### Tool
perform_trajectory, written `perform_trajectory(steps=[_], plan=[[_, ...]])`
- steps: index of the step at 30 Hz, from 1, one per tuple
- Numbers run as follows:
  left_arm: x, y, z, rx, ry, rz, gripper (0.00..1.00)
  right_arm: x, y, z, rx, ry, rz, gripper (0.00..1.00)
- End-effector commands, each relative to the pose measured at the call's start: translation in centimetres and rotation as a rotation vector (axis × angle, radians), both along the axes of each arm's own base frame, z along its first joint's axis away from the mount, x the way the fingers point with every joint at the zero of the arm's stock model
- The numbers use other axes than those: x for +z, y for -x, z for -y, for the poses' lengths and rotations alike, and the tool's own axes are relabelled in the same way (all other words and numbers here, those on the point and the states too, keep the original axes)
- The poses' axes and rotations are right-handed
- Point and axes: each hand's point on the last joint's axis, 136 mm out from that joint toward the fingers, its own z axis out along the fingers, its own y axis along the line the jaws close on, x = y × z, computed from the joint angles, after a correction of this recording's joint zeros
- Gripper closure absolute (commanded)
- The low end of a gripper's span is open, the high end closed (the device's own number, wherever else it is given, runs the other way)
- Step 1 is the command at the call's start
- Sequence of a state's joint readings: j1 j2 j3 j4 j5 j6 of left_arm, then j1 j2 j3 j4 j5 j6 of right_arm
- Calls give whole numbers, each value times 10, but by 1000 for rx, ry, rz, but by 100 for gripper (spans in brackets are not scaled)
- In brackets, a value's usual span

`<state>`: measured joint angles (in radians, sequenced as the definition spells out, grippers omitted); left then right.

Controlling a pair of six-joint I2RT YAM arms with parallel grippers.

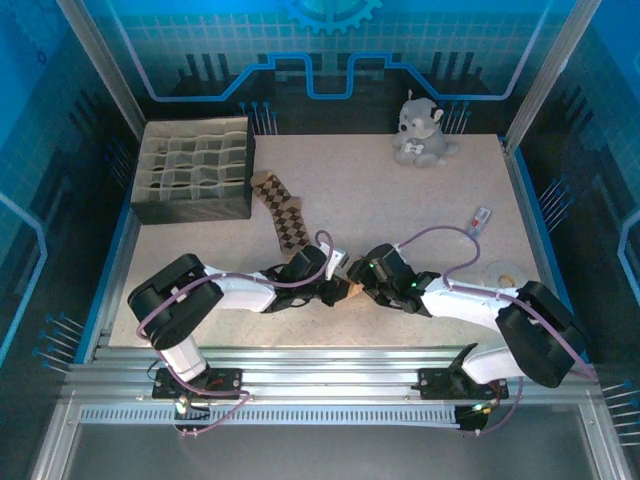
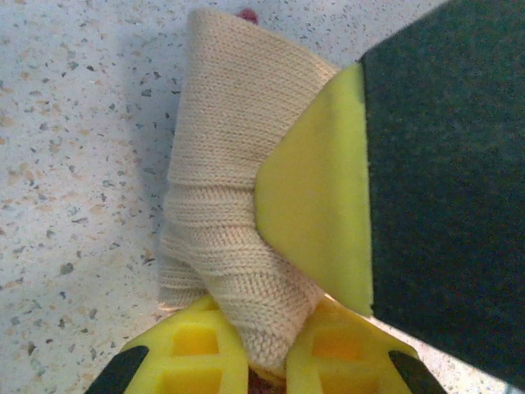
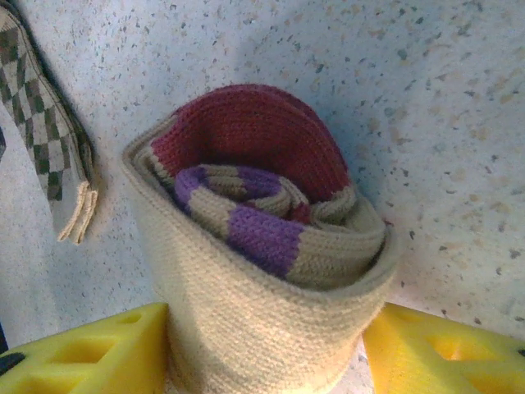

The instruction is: Roll the socks

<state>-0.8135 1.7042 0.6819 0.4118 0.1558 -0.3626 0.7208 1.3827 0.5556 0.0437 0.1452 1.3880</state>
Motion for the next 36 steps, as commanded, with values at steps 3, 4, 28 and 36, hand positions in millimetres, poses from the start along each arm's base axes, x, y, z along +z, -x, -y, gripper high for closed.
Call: perform_trajectory(steps=[3, 4, 28, 36], plan=[[-21, 15, -5, -2, 33, -134, 100, -19, -3, 5, -11, 43, -55, 37], [-22, 15, -5, -1, 43, -147, 100, -22, -3, 4, -7, 44, -67, 37], [-31, 34, -23, -146, -90, -87, 79, -80, -3, -37, 295, 128, -254, 94], [-3, 31, -36, -187, -124, 114, 1, -45, -25, -40, 423, 219, -71, 100]])
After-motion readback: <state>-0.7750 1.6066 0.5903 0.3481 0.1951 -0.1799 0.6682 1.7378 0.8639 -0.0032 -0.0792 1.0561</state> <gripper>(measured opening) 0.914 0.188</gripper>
